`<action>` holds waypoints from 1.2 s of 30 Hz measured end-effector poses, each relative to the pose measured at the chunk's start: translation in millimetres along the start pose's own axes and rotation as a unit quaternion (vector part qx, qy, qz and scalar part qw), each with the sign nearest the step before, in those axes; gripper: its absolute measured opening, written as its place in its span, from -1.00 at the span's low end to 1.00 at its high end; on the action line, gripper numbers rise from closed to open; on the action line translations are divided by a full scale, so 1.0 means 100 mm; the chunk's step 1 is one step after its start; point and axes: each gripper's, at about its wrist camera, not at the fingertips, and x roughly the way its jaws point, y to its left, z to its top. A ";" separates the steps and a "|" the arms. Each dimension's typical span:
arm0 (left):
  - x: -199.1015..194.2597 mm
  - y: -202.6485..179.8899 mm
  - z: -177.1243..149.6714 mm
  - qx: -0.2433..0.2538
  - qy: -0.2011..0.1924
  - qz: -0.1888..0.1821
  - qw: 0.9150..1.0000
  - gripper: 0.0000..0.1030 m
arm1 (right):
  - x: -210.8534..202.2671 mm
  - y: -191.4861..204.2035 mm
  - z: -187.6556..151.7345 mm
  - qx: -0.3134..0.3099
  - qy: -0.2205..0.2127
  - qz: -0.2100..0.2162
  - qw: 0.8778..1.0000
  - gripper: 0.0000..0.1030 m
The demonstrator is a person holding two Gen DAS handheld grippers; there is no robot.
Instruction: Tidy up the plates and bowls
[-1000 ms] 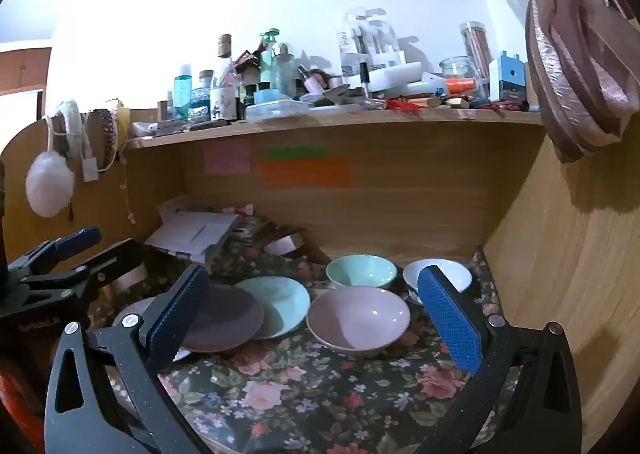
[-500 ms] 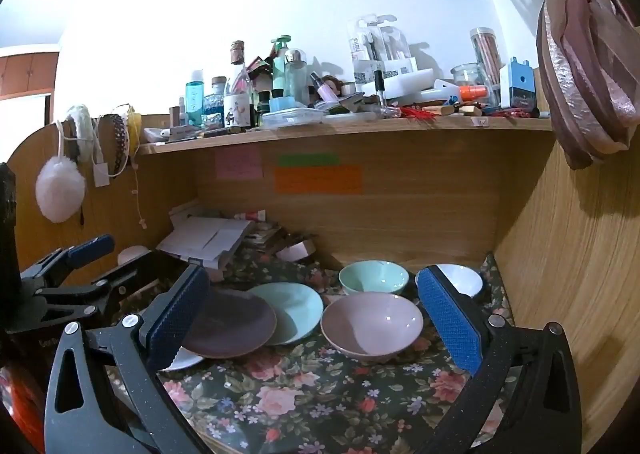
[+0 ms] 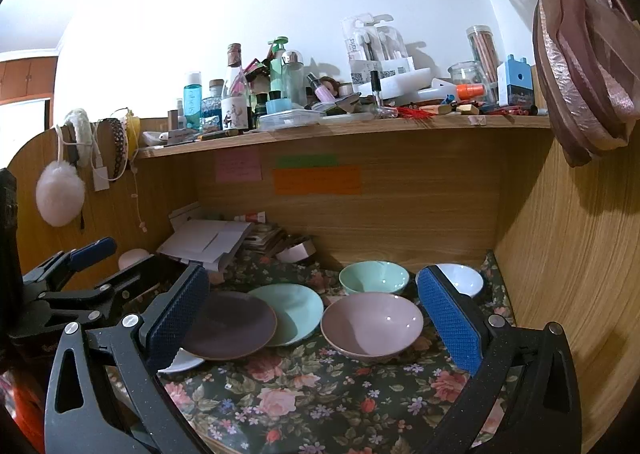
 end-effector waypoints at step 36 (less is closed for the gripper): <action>0.01 -0.08 0.04 0.002 -0.002 0.000 1.000 1.00 | 0.00 -0.06 0.03 0.008 -0.001 0.000 1.000 1.00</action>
